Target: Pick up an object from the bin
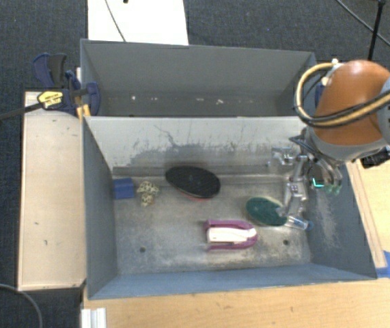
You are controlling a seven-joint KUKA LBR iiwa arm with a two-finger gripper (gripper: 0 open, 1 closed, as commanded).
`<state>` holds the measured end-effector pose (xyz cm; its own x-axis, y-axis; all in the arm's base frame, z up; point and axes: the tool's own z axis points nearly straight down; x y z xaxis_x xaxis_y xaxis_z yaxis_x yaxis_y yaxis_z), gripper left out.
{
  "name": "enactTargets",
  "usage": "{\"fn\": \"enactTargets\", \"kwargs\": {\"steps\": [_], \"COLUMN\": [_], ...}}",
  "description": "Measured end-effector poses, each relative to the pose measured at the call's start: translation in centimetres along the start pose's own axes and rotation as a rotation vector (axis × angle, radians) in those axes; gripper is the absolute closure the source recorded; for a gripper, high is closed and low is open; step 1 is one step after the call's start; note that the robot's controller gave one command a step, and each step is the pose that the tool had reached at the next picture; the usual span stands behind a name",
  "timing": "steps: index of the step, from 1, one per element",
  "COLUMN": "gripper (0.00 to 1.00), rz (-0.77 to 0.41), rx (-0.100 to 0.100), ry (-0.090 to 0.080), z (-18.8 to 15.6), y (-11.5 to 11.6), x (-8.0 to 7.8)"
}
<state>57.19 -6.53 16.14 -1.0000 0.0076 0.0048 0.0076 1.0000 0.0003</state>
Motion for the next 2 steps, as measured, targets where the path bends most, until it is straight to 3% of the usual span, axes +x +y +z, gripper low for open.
{"fn": "enactTargets", "kwargs": {"steps": [1, 2], "gripper": [0.00, 0.00], "rz": [0.148, 0.199], "rx": [-0.002, -0.005], "ry": [0.005, -0.014], "z": [9.3, 5.8], "y": [0.6, -2.6], "x": [0.0, -2.2]}}
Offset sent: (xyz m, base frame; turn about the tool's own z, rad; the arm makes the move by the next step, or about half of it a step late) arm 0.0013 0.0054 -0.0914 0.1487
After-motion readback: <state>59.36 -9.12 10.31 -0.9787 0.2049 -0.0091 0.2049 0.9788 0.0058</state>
